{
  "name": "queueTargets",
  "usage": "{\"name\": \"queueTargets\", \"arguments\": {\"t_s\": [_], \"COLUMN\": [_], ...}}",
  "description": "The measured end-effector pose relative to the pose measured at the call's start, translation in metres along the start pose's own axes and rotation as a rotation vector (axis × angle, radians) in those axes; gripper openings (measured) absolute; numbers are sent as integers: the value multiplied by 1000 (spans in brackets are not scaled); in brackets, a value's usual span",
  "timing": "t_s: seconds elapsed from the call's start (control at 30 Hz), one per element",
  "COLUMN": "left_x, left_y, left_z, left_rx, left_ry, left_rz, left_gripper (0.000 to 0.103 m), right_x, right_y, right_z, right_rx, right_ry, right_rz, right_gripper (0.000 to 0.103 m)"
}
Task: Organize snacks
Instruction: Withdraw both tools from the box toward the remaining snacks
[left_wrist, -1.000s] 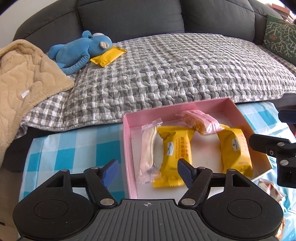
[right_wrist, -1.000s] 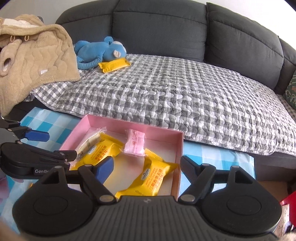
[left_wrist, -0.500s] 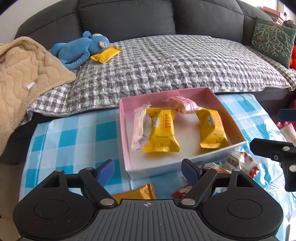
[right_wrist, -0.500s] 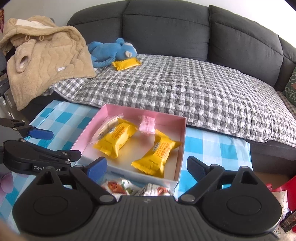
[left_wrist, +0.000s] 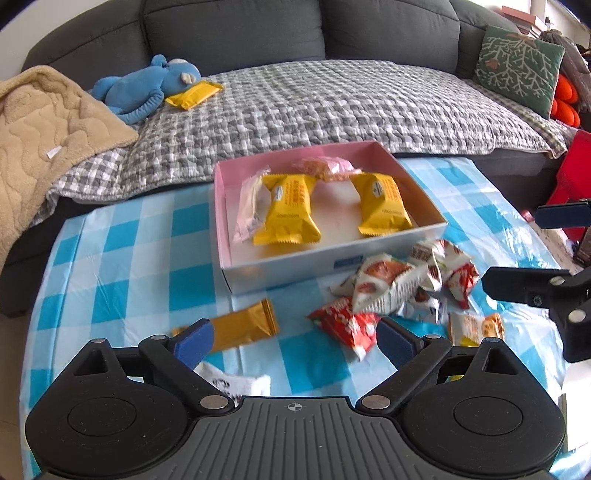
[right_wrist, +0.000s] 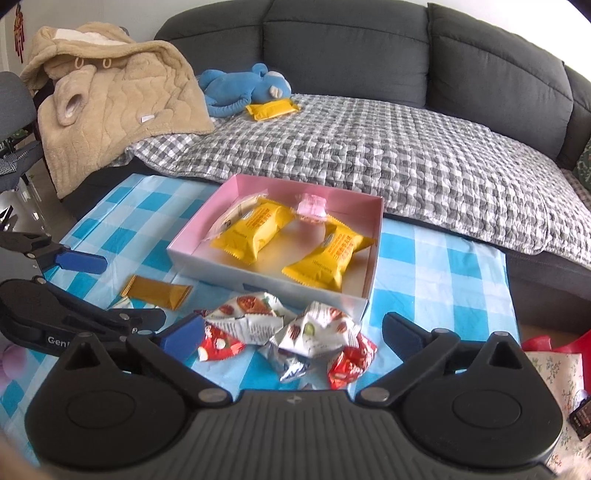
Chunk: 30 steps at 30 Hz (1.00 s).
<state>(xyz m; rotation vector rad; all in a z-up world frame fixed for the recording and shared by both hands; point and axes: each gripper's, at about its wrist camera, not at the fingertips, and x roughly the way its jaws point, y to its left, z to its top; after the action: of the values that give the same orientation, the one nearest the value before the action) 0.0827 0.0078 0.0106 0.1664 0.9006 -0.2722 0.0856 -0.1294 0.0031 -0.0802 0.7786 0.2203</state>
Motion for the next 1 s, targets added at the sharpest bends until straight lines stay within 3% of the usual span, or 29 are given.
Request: {"name": "queueTargets", "arguments": {"t_s": [0.23, 0.4, 0.6, 1.0], "left_x": [4, 6, 10, 14], "left_y": [-1, 2, 6, -7], "left_z": [-31, -51, -70, -89], "left_rx": [-13, 38, 22, 72], "left_ry": [6, 23, 109, 165], "left_rz": [-34, -47, -88, -115], "left_gripper": [97, 97, 96, 96], "right_x": [-2, 2, 2, 5], "right_y": [-2, -4, 3, 12], "right_z": [-24, -46, -71, -89], "right_rx": [0, -28, -126, -202], "right_ry": [25, 45, 103, 151], "right_rz": [42, 73, 107, 159], "right_gripper": [103, 103, 103, 103]}}
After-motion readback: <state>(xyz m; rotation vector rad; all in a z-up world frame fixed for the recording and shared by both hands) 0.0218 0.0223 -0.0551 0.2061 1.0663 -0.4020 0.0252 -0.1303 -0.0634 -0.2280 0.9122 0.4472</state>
